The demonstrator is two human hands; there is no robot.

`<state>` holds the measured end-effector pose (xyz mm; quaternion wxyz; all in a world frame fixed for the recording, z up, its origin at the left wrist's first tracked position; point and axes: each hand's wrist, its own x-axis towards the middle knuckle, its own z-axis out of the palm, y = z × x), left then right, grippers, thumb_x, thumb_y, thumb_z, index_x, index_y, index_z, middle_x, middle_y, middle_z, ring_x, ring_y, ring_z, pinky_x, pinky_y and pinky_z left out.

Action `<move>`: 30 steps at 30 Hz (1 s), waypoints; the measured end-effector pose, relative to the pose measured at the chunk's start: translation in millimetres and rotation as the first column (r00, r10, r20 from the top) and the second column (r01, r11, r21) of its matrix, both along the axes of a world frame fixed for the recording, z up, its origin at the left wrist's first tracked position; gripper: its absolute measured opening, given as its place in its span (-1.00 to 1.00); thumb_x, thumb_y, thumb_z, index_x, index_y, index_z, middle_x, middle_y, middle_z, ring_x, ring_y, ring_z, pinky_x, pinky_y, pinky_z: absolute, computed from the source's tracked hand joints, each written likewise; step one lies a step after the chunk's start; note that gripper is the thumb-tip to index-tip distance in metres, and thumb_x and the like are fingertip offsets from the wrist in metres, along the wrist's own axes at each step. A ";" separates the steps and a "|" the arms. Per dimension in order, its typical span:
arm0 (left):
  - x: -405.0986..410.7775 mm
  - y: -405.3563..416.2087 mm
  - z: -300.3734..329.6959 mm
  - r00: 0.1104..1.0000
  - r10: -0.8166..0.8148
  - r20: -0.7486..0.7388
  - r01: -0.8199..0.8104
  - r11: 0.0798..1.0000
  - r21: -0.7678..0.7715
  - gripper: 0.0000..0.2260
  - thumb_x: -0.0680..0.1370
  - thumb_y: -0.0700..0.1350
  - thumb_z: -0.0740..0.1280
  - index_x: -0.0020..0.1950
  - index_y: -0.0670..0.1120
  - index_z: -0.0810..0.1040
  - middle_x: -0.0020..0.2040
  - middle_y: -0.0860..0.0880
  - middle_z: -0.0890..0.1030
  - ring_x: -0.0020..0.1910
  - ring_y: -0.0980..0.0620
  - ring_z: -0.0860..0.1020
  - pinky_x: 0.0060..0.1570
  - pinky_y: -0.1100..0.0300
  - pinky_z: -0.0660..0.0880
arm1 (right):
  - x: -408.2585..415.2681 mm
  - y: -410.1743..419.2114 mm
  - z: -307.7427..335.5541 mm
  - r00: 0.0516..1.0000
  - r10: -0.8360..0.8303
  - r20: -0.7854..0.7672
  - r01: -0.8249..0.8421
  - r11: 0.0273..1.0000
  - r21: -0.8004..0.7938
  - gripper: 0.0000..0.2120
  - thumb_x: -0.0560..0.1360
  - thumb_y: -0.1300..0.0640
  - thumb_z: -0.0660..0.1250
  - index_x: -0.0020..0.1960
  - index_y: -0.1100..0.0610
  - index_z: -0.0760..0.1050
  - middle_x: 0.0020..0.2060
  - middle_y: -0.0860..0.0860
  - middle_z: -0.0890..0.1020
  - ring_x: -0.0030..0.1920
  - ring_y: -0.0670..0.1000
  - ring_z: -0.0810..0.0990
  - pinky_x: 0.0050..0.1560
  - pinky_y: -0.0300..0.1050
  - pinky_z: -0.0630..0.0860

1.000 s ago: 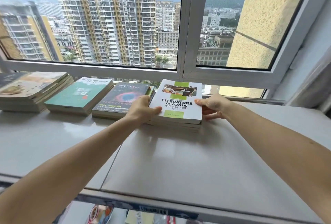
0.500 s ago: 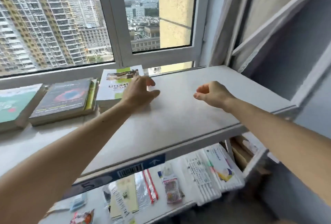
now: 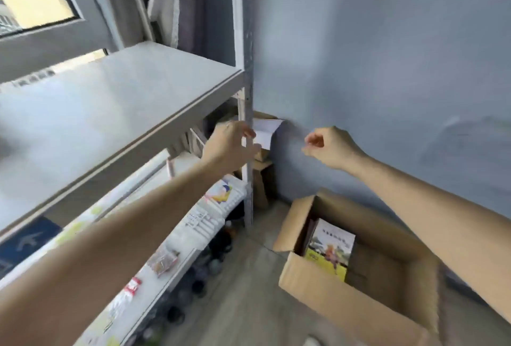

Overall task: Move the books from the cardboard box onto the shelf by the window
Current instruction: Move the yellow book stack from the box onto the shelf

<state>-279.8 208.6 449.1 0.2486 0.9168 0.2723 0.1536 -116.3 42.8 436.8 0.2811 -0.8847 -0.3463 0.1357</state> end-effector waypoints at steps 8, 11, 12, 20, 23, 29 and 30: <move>120.4 -92.4 -131.3 0.945 -0.177 -0.274 0.136 0.977 -0.162 -0.74 0.48 0.05 0.39 0.11 -0.03 0.59 0.10 -0.02 0.63 0.10 -0.04 0.59 0.09 0.01 0.57 | 101.1 -126.8 -119.3 0.972 -0.190 -0.135 0.156 0.961 -0.227 -0.70 0.47 0.10 0.41 0.16 0.19 0.58 0.12 0.09 0.64 0.13 0.12 0.59 0.19 0.00 0.50; 155.1 -121.1 -179.9 0.915 -0.175 -0.363 0.095 0.969 -0.229 -0.74 0.48 0.03 0.38 0.13 -0.02 0.57 0.10 0.00 0.62 0.10 -0.02 0.58 0.11 0.01 0.57 | 138.9 -160.2 -166.9 0.955 -0.236 -0.181 0.174 0.936 -0.304 -0.65 0.46 0.07 0.41 0.21 0.16 0.54 0.10 0.05 0.62 0.12 0.08 0.59 0.17 -0.05 0.50; 165.7 -128.9 -197.2 0.905 -0.174 -0.388 0.075 0.964 -0.256 -0.72 0.48 0.03 0.38 0.14 -0.03 0.56 0.10 0.00 0.62 0.10 -0.02 0.58 0.11 0.01 0.56 | 150.9 -169.1 -183.6 0.950 -0.246 -0.194 0.174 0.929 -0.325 -0.64 0.46 0.06 0.42 0.22 0.16 0.53 0.10 0.05 0.62 0.12 0.08 0.59 0.17 -0.05 0.50; 221.6 -161.4 -342.8 0.813 -0.230 -0.535 0.000 0.918 -0.396 -0.65 0.49 -0.02 0.40 0.23 -0.10 0.51 0.11 -0.04 0.60 0.07 -0.02 0.57 0.07 0.07 0.55 | 209.5 -198.4 -324.6 0.918 -0.298 -0.263 0.146 0.869 -0.474 -0.62 0.48 0.03 0.39 0.25 0.14 0.49 0.15 0.08 0.61 0.18 0.13 0.55 0.17 0.03 0.50; 236.4 -162.9 -400.9 0.782 -0.263 -0.566 -0.001 0.906 -0.423 -0.66 0.50 -0.01 0.39 0.21 -0.12 0.50 0.09 -0.07 0.62 0.05 -0.05 0.57 0.06 0.03 0.56 | 219.3 -197.7 -380.2 0.893 -0.328 -0.307 0.142 0.855 -0.499 -0.59 0.49 0.03 0.39 0.28 0.17 0.48 0.18 0.10 0.60 0.18 0.14 0.55 0.17 0.03 0.51; 252.8 -166.8 -513.9 0.707 -0.268 -0.654 -0.055 0.902 -0.429 -0.58 0.50 -0.04 0.40 0.29 -0.18 0.43 0.14 -0.16 0.61 0.11 -0.15 0.58 0.05 0.01 0.56 | 226.8 -193.4 -495.5 0.817 -0.406 -0.408 0.153 0.837 -0.526 -0.51 0.50 -0.09 0.39 0.29 0.17 0.44 0.19 0.09 0.59 0.17 0.12 0.56 0.13 0.05 0.53; 254.1 -167.1 -531.2 0.697 -0.266 -0.666 -0.067 0.900 -0.430 -0.56 0.50 -0.04 0.41 0.30 -0.18 0.41 0.17 -0.18 0.59 0.13 -0.16 0.57 0.07 0.00 0.55 | 227.3 -193.3 -514.5 0.802 -0.419 -0.425 0.157 0.835 -0.527 -0.50 0.51 -0.11 0.39 0.29 0.18 0.43 0.21 0.09 0.59 0.18 0.12 0.56 0.09 0.01 0.52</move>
